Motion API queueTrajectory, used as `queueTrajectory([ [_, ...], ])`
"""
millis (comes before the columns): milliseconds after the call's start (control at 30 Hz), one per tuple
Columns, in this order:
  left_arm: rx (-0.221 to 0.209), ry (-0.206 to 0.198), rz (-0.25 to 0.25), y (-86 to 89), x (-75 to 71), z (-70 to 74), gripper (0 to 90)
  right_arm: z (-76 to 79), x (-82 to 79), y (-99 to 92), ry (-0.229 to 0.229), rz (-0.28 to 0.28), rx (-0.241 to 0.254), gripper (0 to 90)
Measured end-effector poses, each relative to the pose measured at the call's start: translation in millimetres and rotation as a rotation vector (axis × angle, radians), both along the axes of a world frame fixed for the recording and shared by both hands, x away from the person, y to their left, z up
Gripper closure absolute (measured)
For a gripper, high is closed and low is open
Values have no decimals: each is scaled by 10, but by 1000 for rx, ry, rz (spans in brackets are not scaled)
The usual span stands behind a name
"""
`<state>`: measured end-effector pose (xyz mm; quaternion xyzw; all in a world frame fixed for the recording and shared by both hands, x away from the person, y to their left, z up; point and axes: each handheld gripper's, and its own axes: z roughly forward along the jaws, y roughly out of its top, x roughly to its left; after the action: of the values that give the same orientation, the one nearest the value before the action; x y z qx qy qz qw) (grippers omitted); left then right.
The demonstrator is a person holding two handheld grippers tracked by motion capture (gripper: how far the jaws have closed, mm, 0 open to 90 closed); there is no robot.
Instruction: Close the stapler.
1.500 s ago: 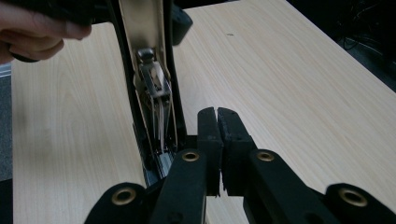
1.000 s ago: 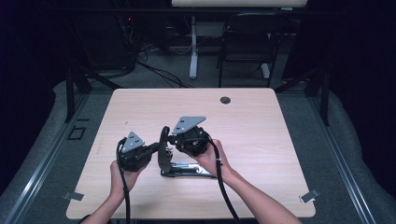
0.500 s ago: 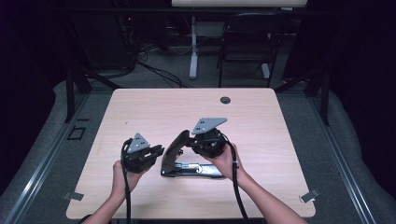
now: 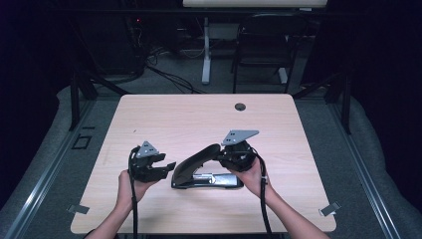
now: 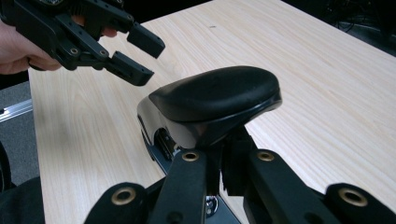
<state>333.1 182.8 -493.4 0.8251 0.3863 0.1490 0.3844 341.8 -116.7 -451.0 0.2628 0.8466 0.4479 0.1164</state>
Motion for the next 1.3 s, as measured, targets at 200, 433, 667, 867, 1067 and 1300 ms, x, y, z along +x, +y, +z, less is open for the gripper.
queueTrajectory([
  [200,15,46,-2,42,45,-55,345,-54,-8,-121,11,-16,5,888],
  [433,10,79,8,104,92,-94,291,-192,15,-281,63,-32,5,889],
  [667,23,101,1,113,105,-119,254,-306,6,-396,52,-74,-18,889],
  [867,19,110,-6,151,129,-137,208,-465,5,-499,79,-112,-53,892],
  [1067,25,118,3,166,140,-152,186,-605,15,-552,99,-124,-86,891],
  [1300,40,154,-9,176,164,-191,167,-729,29,-575,113,-141,-123,890],
])
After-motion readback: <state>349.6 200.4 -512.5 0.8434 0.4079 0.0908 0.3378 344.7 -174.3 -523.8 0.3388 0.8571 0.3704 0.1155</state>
